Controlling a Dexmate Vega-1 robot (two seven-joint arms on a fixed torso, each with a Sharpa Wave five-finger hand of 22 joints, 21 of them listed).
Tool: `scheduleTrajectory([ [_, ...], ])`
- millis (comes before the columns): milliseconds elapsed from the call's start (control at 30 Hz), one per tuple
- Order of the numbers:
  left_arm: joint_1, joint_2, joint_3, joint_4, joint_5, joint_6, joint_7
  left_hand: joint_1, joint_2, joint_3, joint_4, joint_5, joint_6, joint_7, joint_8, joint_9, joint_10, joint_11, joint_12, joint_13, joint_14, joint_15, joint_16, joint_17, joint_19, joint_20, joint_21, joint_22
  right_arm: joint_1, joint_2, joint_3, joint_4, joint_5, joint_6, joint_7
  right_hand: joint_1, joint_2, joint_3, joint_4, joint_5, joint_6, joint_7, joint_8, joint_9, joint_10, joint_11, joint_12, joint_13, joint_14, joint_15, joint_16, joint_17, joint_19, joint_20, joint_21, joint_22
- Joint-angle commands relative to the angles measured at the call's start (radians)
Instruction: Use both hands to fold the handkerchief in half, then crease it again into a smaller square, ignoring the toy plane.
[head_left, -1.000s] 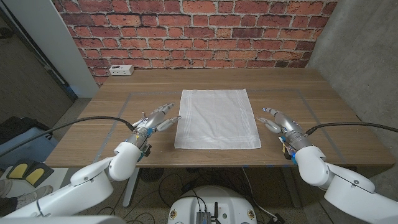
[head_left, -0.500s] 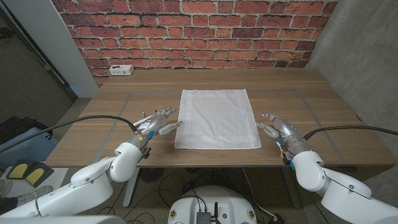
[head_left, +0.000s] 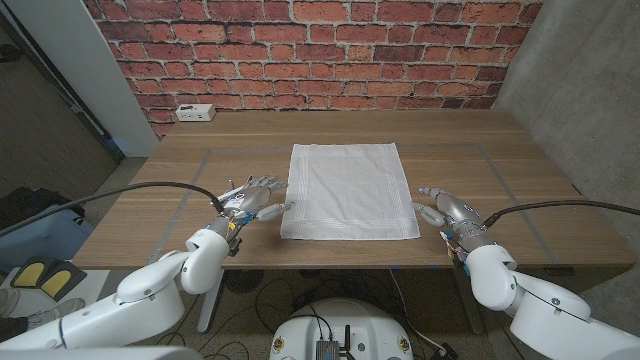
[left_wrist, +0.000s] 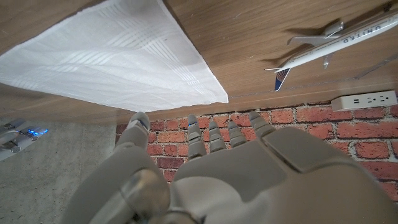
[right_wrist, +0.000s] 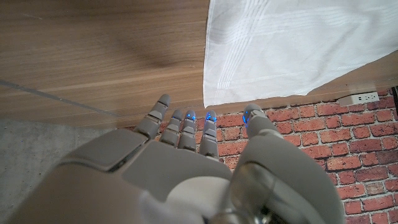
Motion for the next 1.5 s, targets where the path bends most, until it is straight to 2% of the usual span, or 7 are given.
scheduleTrajectory([
  [33,-0.053,0.025,0.099,-0.040,0.131,0.093,-0.054,0.029,-0.019,-0.001,-0.007,0.010,0.044,-0.001,0.013,0.003,0.016,-0.003,0.011,0.005,0.006,0.005,-0.001,0.003,0.024,0.003,0.011,-0.001,0.029,-0.013,-0.051,-0.027,-0.020,-0.105,-0.002,0.016,0.003,0.007,0.001,0.004,0.007,-0.004,0.002,0.005,0.006,-0.005,0.001,0.002,0.006,-0.001,0.009,0.002,0.012,0.001,0.005,0.001],
  [467,-0.079,0.022,0.168,-0.061,0.297,0.178,-0.124,0.102,-0.083,-0.016,-0.010,0.029,0.087,-0.024,0.016,0.004,0.013,-0.020,0.002,0.005,0.005,0.010,-0.002,0.003,0.048,0.001,0.011,-0.003,0.083,-0.028,-0.143,-0.052,-0.069,-0.203,-0.005,0.025,-0.050,-0.013,-0.010,-0.005,0.042,0.004,0.006,0.006,0.018,-0.008,0.001,0.002,0.020,-0.001,0.008,-0.003,0.036,0.019,0.009,0.001],
  [667,-0.092,0.010,0.194,-0.062,0.364,0.206,-0.180,0.165,-0.119,-0.024,-0.010,0.050,0.128,-0.027,0.025,0.006,-0.002,-0.021,-0.006,0.005,-0.005,0.021,-0.005,0.004,0.057,0.002,0.008,-0.003,0.150,-0.020,-0.237,-0.070,-0.131,-0.315,0.007,0.057,-0.059,-0.008,-0.026,0.001,0.057,0.002,0.009,0.006,0.027,-0.020,0.001,0.001,0.032,-0.007,0.008,-0.008,0.056,0.022,0.013,0.000],
  [1000,-0.099,-0.008,0.214,-0.057,0.448,0.231,-0.250,0.246,-0.136,-0.025,-0.007,0.070,0.153,-0.045,0.026,0.009,-0.008,-0.028,-0.009,0.006,-0.010,0.027,-0.004,0.004,0.080,-0.007,0.012,-0.002,0.222,-0.020,-0.336,-0.076,-0.181,-0.399,0.023,0.170,-0.083,0.013,-0.044,0.017,0.112,0.000,0.022,0.007,0.060,-0.027,0.005,0.000,0.060,-0.016,0.004,-0.017,0.091,0.025,0.014,-0.001],
  [1133,-0.107,-0.013,0.221,-0.059,0.477,0.239,-0.299,0.298,-0.133,-0.021,-0.006,0.078,0.157,-0.069,0.022,0.010,-0.008,-0.031,-0.009,0.006,-0.010,0.031,-0.003,0.004,0.094,-0.017,0.014,-0.002,0.254,-0.021,-0.379,-0.079,-0.202,-0.434,0.032,0.223,-0.102,0.018,-0.045,0.023,0.142,-0.003,0.027,0.007,0.087,-0.031,0.009,-0.001,0.074,-0.022,0.003,-0.019,0.107,0.027,0.014,-0.001],
  [1200,-0.109,-0.016,0.223,-0.059,0.491,0.241,-0.319,0.347,-0.130,-0.019,-0.004,0.080,0.198,-0.103,0.032,0.011,-0.005,-0.032,-0.008,0.006,-0.011,0.029,-0.003,0.003,0.097,-0.019,0.012,-0.001,0.270,-0.020,-0.398,-0.081,-0.209,-0.453,0.038,0.244,-0.112,0.019,-0.046,0.026,0.150,-0.006,0.028,0.006,0.088,-0.035,0.008,-0.001,0.077,-0.026,0.002,-0.019,0.108,0.025,0.012,-0.002],
  [1500,-0.107,-0.030,0.219,-0.055,0.533,0.234,-0.366,0.435,-0.123,-0.020,0.000,0.069,0.283,-0.127,0.050,0.013,0.005,-0.057,-0.006,0.006,-0.014,0.018,-0.004,0.003,0.105,-0.039,0.009,0.000,0.329,-0.025,-0.477,-0.090,-0.237,-0.518,0.053,0.355,-0.160,0.022,-0.046,0.046,0.164,-0.025,0.024,0.007,0.089,-0.061,-0.001,-0.001,0.074,-0.044,-0.009,-0.020,0.109,0.013,0.003,-0.001],
])
